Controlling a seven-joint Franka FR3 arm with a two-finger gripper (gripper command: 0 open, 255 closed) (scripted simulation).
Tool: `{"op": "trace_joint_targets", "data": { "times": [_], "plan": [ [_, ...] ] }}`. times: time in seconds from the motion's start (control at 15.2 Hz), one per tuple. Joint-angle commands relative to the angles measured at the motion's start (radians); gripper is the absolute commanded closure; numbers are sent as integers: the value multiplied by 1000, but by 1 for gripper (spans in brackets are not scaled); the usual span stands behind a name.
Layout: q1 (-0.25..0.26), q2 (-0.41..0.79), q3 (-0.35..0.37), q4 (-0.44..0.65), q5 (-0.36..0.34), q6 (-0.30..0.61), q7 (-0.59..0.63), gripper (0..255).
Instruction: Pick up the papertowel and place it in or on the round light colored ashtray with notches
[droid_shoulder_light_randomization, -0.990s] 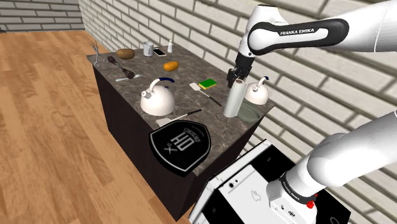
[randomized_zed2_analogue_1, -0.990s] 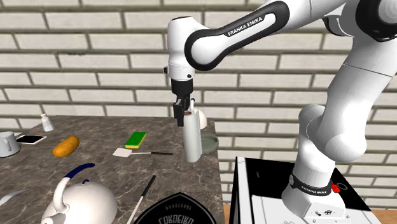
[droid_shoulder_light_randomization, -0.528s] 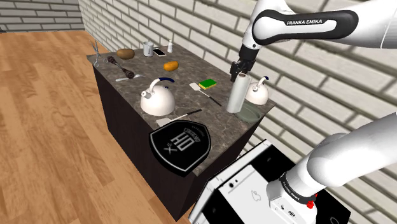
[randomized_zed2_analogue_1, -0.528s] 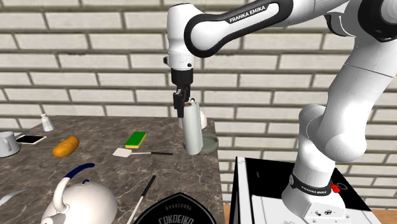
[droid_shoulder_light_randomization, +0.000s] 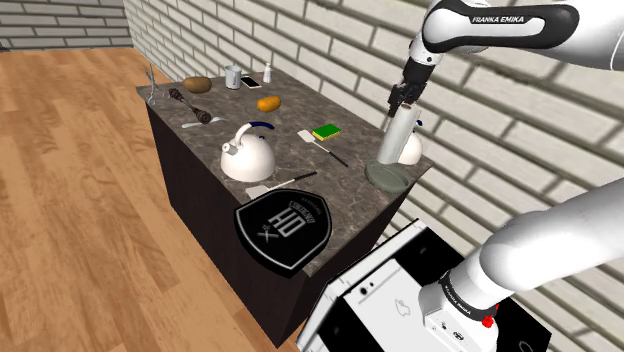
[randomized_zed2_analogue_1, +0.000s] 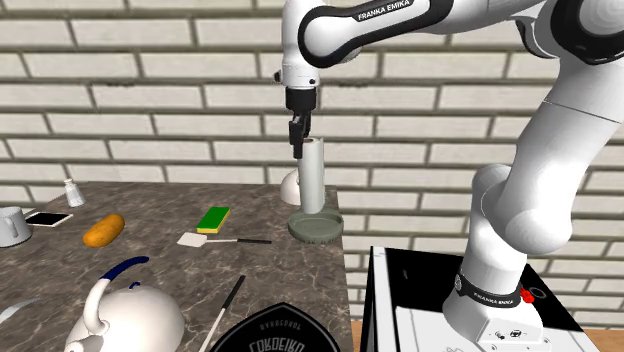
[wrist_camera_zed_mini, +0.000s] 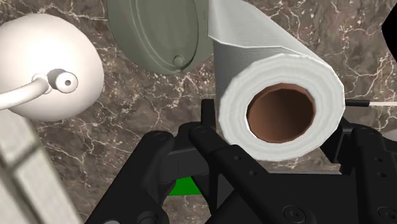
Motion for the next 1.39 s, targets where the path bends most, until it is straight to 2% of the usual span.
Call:
{"op": "trace_joint_targets", "data": {
  "times": [0.0,0.46,1.32],
  "plan": [
    [-17,13,-30,44,-4,-28,-49,255],
    [-79,85,-140,207,-5,-109,-230,255],
    [-83,88,-146,35,-9,65,-223,255]
  ]
}}
